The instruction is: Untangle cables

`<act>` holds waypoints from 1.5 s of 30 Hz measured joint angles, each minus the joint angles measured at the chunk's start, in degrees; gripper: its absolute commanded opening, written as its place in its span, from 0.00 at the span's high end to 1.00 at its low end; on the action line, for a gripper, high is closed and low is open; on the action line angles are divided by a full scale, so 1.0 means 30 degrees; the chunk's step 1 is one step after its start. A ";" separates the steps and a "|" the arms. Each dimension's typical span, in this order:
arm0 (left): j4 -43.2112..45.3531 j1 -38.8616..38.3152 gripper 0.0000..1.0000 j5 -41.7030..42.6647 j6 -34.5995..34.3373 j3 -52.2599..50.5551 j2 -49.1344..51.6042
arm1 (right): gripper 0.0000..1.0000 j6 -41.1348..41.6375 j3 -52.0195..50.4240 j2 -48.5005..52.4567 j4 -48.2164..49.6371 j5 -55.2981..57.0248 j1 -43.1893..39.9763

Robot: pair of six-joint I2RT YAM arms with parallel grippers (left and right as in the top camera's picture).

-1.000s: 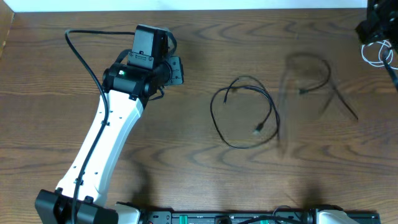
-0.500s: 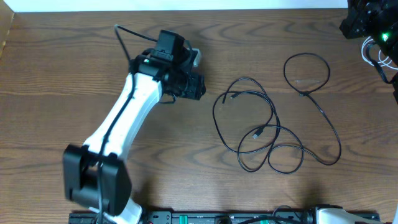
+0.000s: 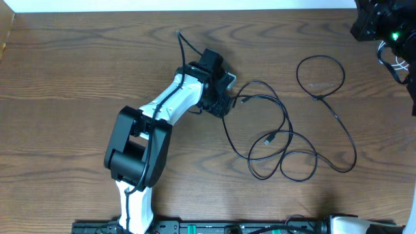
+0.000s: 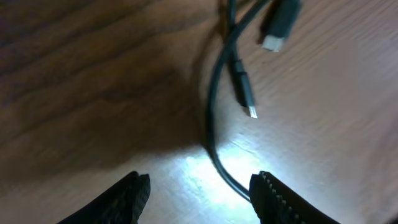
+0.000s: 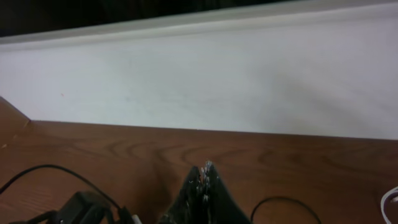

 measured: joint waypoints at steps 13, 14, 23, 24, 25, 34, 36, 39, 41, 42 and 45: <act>0.2637 -0.0029 0.43 -0.0605 0.2368 -0.0007 0.0612 | 0.98 -0.0007 0.0000 0.0044 -0.0474 0.0284 0.0000; 0.2820 -0.0080 0.43 -0.0736 0.2433 -0.0007 0.0648 | 0.96 0.0000 0.0000 0.0044 -0.0474 0.0306 0.0000; 0.3410 -0.0313 0.62 -0.1260 0.2280 0.0066 0.1282 | 0.86 -0.0066 -0.0007 0.0044 -0.0641 0.0794 0.0000; 0.3417 -0.0335 0.67 -0.1290 0.2295 0.0066 0.1282 | 0.84 -0.0073 0.0000 0.0044 -0.0648 0.0809 0.0000; 0.3410 -0.0350 0.74 -0.1311 0.2186 0.0066 0.1282 | 0.83 -0.0087 0.0000 0.0044 -0.0707 0.0874 0.0000; 0.3235 -0.0816 0.93 -0.4750 0.0481 0.0029 0.1260 | 0.80 -0.0080 -0.0022 0.0044 -0.1297 0.1027 0.0000; 0.2492 -0.0765 0.93 -0.6972 -0.0415 0.0036 0.1151 | 0.80 -0.0080 -0.0153 0.0044 -0.1311 0.1027 0.0000; 0.0758 -0.0182 0.92 -0.8910 -0.1392 0.0066 0.0940 | 0.81 -0.0080 -0.0539 0.0160 -0.1333 0.1020 0.0000; -0.0146 0.0408 0.93 -0.9413 -0.1931 0.0058 0.0525 | 0.83 -0.0080 -0.0794 0.0510 -0.1326 0.0954 0.0000; -0.0335 0.0641 0.93 -0.9457 -0.2084 0.0058 0.0109 | 0.83 -0.0080 -0.0918 0.0889 -0.1326 0.0787 0.0000; -0.0444 0.1166 0.93 -0.8925 -0.2645 0.0138 -0.3541 | 0.85 -0.0080 -0.1129 0.2433 -0.1326 -0.0058 0.0000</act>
